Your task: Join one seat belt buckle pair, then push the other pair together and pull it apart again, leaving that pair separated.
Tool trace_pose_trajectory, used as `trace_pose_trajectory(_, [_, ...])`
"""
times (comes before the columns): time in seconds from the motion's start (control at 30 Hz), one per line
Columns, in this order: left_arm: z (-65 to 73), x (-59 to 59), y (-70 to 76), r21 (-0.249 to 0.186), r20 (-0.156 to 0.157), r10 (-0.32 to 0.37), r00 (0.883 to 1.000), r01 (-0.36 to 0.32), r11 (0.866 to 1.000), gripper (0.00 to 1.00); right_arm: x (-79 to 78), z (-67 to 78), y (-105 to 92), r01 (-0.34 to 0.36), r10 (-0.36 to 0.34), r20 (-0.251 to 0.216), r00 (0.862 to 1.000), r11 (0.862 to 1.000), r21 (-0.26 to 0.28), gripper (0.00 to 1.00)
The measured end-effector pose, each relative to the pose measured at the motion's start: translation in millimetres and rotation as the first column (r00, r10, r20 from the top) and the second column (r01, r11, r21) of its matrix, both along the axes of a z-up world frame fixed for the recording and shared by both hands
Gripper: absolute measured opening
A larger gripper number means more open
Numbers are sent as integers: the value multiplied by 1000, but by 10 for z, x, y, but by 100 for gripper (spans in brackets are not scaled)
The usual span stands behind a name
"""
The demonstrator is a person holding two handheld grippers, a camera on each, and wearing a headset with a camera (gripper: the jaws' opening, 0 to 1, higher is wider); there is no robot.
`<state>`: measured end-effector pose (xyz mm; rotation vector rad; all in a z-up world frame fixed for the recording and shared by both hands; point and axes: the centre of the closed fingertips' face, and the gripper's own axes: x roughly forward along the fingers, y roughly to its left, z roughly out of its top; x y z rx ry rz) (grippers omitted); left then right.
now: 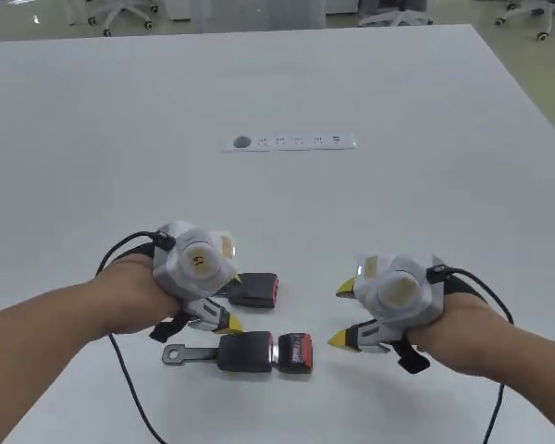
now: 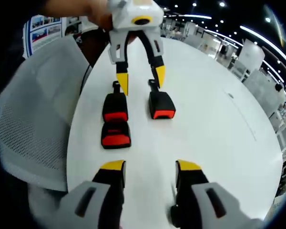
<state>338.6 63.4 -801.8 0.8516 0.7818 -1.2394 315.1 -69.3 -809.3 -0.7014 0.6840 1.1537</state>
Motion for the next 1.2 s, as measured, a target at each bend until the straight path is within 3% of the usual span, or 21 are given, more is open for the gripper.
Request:
trace_pose_trajectory(0.1, [-4, 115, -21, -3, 9, 9, 1000, -8, 1000, 44, 100, -20, -213, 27, -27, 2, 1000, 999, -18, 43])
trace_pose_trajectory(0.3, [-80, 255, -56, 10, -3, 1, 1000, -1, 1000, 45, 254, -56, -592, 72, -72, -2, 997, 996, -56, 43])
trace_pose_trajectory(0.47, [-195, 303, -50, 29, -33, -15, 999, 16, 999, 46, 310, -169, -850, 81, -83, -19, 996, 992, -99, 43])
trace_pose_trajectory(0.57, [-234, 314, -31, 37, -42, -15, 999, 17, 999, 46, 300, -216, -907, 74, -78, -29, 997, 990, -117, 43])
trace_pose_trajectory(0.7, [-345, 306, 6, 57, -77, -19, 997, 24, 998, 43, 314, -304, -960, 62, -70, -60, 996, 990, -129, 41])
trace_pose_trajectory(0.87, [-392, 311, 10, 66, -87, -33, 996, 39, 997, 42, 362, -320, -947, 50, -60, -89, 994, 993, -110, 36])
trace_pose_trajectory(1.0, [-394, 348, 23, 71, -72, -48, 996, 53, 996, 34, 351, -335, -965, 3, -19, -116, 993, 990, -142, 33])
trace_pose_trajectory(1.2, [-402, 334, 8, 69, -79, -71, 994, 77, 995, 33, 334, -345, -966, -32, 8, -138, 990, 985, -169, 32])
